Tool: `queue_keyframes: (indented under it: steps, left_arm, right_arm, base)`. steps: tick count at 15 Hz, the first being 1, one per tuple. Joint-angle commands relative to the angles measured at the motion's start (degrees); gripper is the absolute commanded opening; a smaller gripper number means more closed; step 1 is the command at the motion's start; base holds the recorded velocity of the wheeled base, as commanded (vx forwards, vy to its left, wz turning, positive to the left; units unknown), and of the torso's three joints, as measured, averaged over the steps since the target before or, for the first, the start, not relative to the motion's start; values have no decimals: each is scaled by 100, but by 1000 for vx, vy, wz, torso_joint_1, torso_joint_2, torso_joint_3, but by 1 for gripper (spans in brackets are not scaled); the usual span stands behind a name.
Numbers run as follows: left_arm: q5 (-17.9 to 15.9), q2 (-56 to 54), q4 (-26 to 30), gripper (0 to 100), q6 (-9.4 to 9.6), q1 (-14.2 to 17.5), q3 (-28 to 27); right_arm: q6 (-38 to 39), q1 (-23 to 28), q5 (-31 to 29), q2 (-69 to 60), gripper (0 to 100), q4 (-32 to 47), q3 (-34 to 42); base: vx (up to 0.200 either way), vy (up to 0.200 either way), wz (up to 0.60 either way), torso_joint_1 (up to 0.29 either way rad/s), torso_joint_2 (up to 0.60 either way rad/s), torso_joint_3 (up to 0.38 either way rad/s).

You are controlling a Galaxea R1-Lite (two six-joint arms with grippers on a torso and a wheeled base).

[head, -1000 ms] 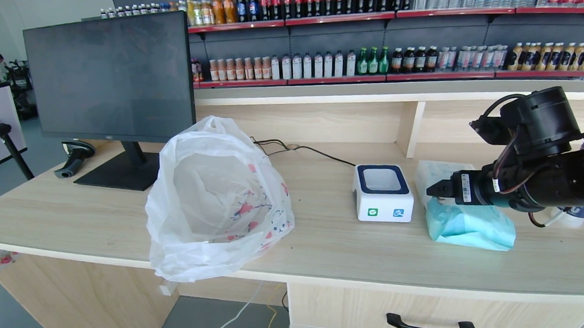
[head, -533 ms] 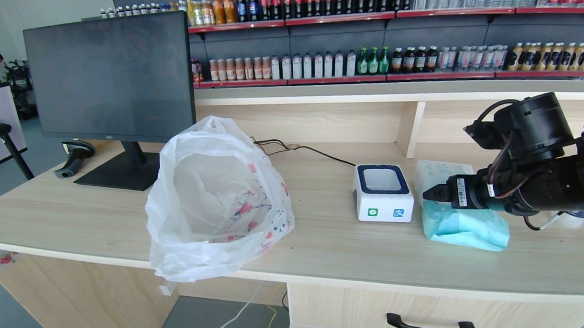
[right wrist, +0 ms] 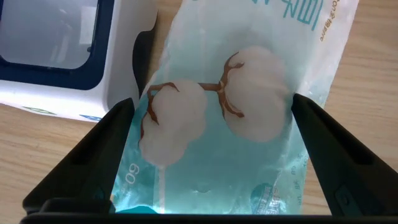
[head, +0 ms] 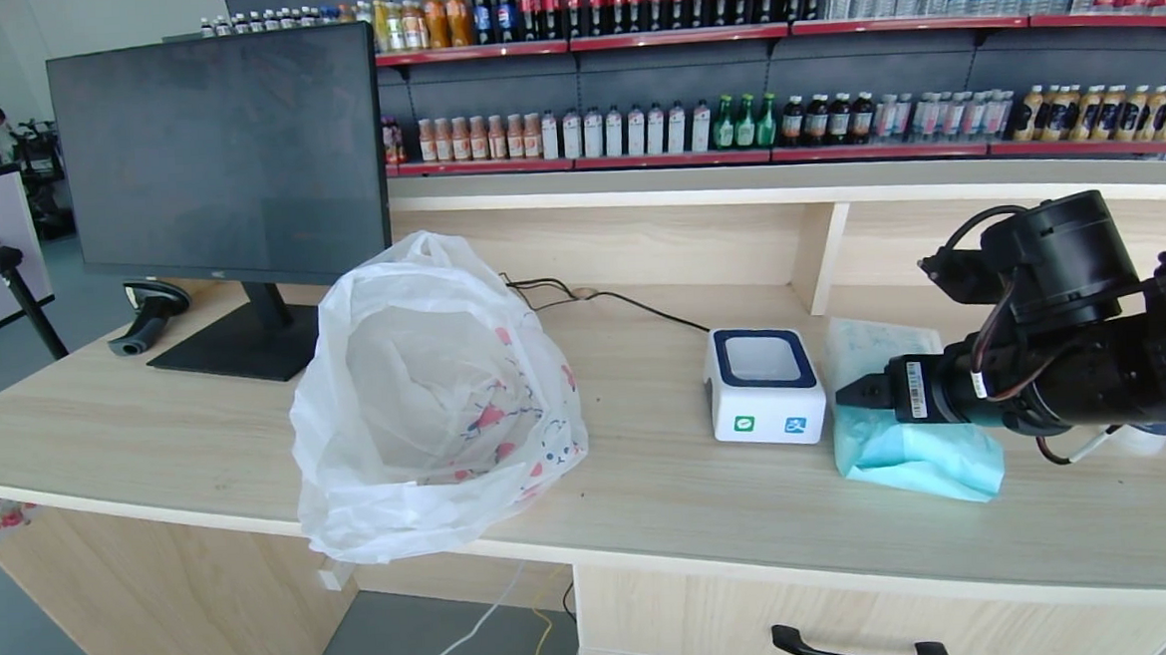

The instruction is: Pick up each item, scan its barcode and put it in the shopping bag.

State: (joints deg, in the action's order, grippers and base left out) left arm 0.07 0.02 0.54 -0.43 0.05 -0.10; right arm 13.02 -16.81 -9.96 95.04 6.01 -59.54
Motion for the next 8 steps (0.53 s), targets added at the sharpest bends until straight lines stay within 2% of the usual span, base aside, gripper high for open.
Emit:
queue_keyframes:
  steps: [1, 8]
  left_arm:
    - [1, 6, -1, 100, -1, 4, 1]
    - [1, 6, -10, 100, -1, -5, 1]
  right_arm:
    - [-10, -6, 99, 50, 100, 5, 48]
    - [-10, -50, 143, 261, 100, -12, 127]
  base:
    - [0, 0, 0, 0, 0, 0]
    - [0, 0, 0, 0, 0, 0]
